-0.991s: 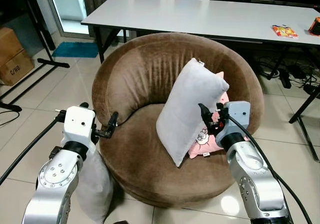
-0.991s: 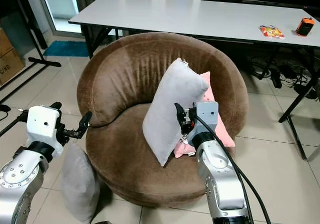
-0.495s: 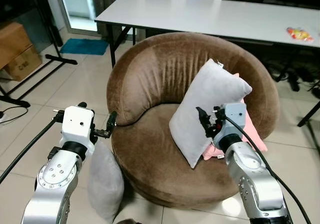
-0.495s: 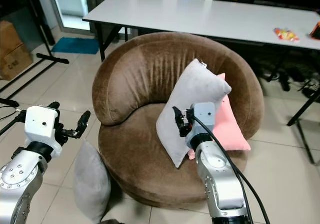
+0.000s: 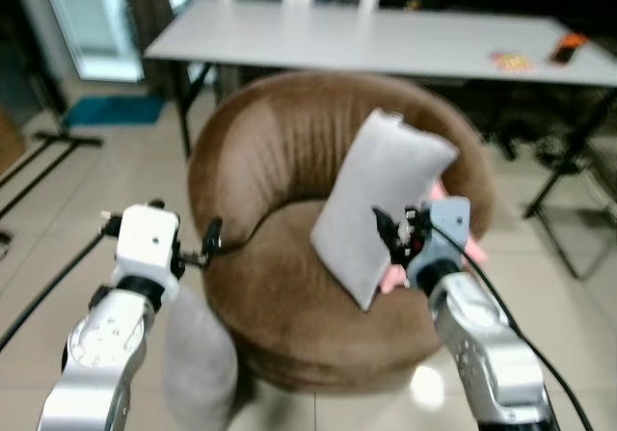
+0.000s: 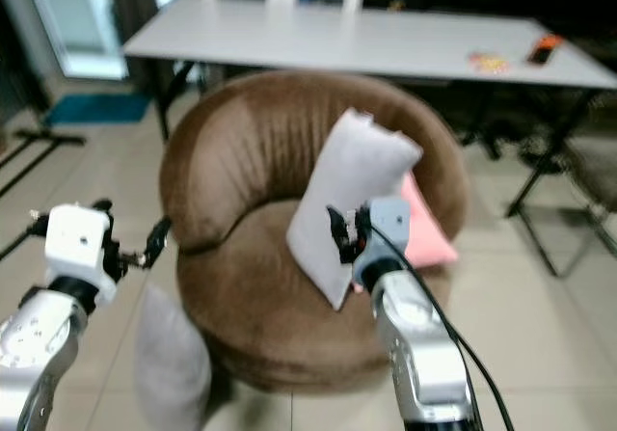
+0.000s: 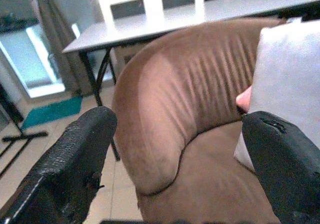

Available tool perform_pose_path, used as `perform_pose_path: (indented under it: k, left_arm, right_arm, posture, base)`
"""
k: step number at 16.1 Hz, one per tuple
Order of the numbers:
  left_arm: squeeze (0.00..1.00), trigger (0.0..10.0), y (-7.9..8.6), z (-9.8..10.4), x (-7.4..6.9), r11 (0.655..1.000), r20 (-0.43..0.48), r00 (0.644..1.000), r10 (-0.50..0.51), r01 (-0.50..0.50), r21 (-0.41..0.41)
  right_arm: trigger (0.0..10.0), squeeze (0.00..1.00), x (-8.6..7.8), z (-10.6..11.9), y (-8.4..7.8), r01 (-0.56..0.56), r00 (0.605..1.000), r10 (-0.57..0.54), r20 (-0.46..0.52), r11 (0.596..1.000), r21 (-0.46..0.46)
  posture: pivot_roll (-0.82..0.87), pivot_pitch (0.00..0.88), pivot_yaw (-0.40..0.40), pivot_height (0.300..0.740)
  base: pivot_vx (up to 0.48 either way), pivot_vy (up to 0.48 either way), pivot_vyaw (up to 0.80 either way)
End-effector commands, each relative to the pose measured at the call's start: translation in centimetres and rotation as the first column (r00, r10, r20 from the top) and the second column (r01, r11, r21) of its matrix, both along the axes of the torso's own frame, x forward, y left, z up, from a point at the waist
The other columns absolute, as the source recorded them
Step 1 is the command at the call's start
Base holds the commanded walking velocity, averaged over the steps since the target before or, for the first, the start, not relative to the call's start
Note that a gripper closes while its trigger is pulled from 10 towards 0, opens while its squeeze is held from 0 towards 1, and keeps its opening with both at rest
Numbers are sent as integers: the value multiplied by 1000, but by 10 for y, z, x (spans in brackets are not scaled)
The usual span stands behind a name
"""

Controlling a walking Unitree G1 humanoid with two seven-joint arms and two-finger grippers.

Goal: Move the pillow to the sofa from floor

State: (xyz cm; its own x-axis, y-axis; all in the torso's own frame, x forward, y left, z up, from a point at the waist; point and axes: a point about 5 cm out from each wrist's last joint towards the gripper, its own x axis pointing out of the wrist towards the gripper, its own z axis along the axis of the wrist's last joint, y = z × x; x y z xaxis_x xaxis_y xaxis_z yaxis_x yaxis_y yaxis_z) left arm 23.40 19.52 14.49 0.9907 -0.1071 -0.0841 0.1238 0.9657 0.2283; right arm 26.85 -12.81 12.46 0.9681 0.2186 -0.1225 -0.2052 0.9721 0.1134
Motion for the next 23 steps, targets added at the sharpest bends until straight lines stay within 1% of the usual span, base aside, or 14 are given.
perform_pose_path:
  k: [1, 3, 6, 8, 11, 13, 20, 22, 23]
  left_arm:
    - [0, 10000, -3, 1, 1, 1000, 1, 1000, -17, 17, 3]
    - [0, 10000, -3, 2, 2, 1000, 2, 1000, -16, 16, 3]
    - [0, 10000, -3, 3, 2, 1000, 11, 1000, -12, 11, 9]
    - [0, 10000, -2, 4, 2, 1000, 22, 1000, -6, 6, 9]
    - [0, 10000, -1, 6, 4, 1000, 37, 999, -2, 1, 25]
    - [0, 10000, 0, 8, 4, 1000, 47, 999, -2, 1, 13]
    - [0, 10000, 0, 9, 5, 1000, 53, 999, -3, 3, 4]
    - [0, 10000, 0, 9, 5, 1000, 53, 999, -3, 2, 4]
    - [0, 10000, 1, 9, 5, 1000, 52, 999, -3, 3, 6]
  right_arm:
    - [10000, 0, 1, 1, -4, 9, 1000, -9, -1, 1000, 2]
    - [10000, 0, 1, 1, -3, 7, 1000, -7, -4, 1000, 4]
    - [10000, 0, 0, 0, -1, 0, 1000, 0, -14, 1000, 3]
    - [10000, 0, -2, -1, 4, -56, 998, 57, -20, 998, 11]
    - [10000, 0, -2, -1, 7, -80, 997, 80, -23, 997, 16]
    - [10000, 0, -2, -1, 8, -89, 996, 89, -26, 996, 18]
    - [10000, 0, -1, -2, 10, -117, 993, 118, -28, 993, 20]
    - [10000, 0, 0, -2, 9, -106, 994, 106, -28, 994, 20]
    - [10000, 0, 2, -2, 4, -62, 997, 63, -32, 997, 46]
  posture:
    - [-11, 0, 6, 740]
    - [-11, 0, 6, 740]
    - [-11, 0, 7, 740]
    - [-11, 0, 7, 740]
    - [-7, 0, 7, 740]
    - [-6, 0, 8, 740]
    - [-5, 0, 8, 740]
    - [-4, 0, 8, 740]
    - [-5, 0, 10, 740]
  base:
    - [0, 319, 0]
    - [0, 309, 0]
    - [0, 0, 0]
    - [0, 0, 0]
    - [0, 0, 800]
    - [0, 0, 800]
    - [323, 0, 800]
    - [322, 0, 659]
    - [296, 0, 0]
